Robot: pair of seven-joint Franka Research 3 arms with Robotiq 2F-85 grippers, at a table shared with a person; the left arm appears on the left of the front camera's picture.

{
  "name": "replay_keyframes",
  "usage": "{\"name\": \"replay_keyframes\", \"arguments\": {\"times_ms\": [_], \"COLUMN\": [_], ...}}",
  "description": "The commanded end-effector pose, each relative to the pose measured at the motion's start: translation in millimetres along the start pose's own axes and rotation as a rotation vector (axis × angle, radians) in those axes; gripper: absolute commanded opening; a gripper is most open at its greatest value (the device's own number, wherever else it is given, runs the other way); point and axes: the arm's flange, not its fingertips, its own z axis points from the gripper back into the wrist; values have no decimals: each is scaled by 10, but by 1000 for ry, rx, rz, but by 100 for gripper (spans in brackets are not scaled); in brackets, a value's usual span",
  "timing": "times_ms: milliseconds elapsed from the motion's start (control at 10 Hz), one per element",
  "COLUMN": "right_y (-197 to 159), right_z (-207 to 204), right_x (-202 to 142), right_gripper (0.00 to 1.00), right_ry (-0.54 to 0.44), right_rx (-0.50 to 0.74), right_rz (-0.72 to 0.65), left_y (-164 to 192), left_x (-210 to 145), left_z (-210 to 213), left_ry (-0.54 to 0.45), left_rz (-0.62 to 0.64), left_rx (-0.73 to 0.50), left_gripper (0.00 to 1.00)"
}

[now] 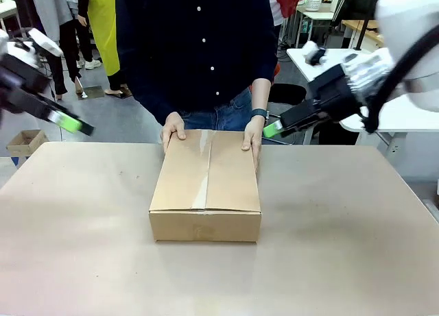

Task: Pack the gift set into the box.
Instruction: Press and hold the closed box until the human finishes sealing it.

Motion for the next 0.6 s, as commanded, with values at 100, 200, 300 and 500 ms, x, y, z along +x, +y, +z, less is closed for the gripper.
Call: {"name": "replay_keyframes", "arguments": {"times_ms": [100,200,300,500], "right_y": [-188,-158,-147,-382], "right_z": [36,63,54,52], "right_x": [-107,-169,-228,-300], "right_gripper": [100,100,100,100], "right_ry": [-313,-285,-281,-147], "right_rx": [121,173,262,109], "right_rz": [450,522,553,336], "left_y": [170,152,149,150], "left_x": [-335,-289,-231,-319], "left_z": [-793,-868,-843,-872], "left_ry": [-17,-8,-30,12], "left_rz": [-314,-293,-295,-294], "left_rx": [-20,-93,-109,-19], "left_gripper": [100,100,100,100]}}
